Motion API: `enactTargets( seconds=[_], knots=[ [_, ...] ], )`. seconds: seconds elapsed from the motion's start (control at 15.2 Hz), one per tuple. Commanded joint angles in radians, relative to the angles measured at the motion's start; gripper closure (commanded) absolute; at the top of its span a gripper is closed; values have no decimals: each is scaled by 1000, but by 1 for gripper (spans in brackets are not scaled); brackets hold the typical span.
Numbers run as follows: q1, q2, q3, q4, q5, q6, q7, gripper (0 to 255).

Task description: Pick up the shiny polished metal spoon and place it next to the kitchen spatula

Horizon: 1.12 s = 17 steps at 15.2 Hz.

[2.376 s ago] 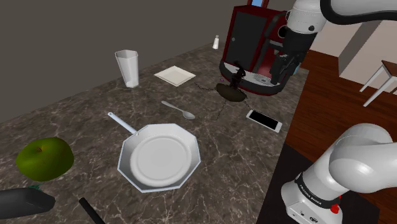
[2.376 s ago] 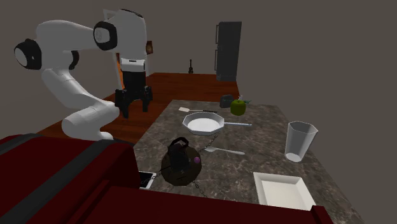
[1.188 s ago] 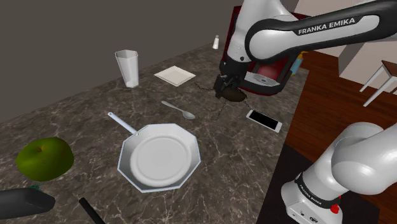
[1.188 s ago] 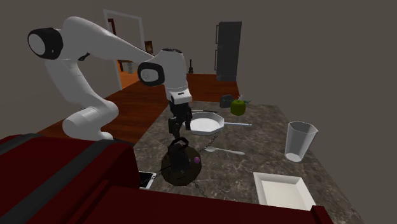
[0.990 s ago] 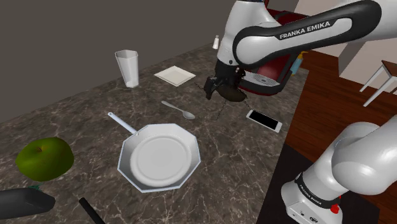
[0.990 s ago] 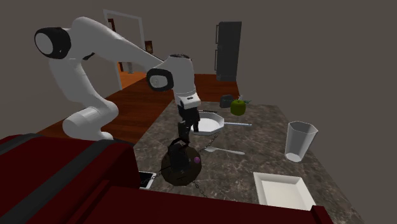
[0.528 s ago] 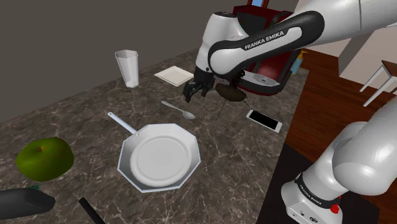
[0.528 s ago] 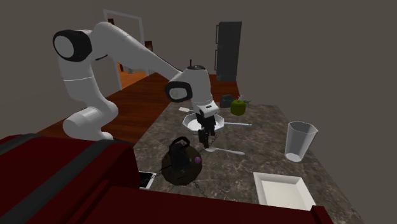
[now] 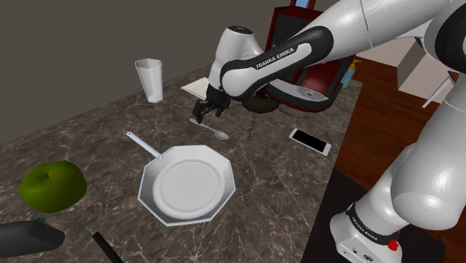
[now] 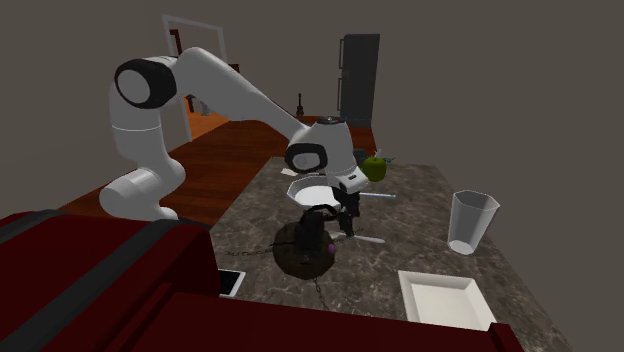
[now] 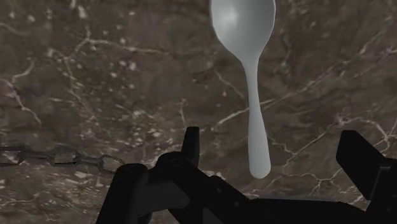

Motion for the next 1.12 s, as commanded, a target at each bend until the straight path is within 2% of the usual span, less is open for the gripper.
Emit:
enactTargets(
  seconds=[0.0,0.33,0.79,0.86,1.06],
  knots=[
    [3,33,-1,11,-7,24,5,0],
    [10,85,-4,17,-21,70,15,0],
    [10,85,-4,17,-21,70,15,0],
    [10,85,-4,17,-21,70,15,255],
    [10,85,-4,17,-21,70,15,255]
  ],
)
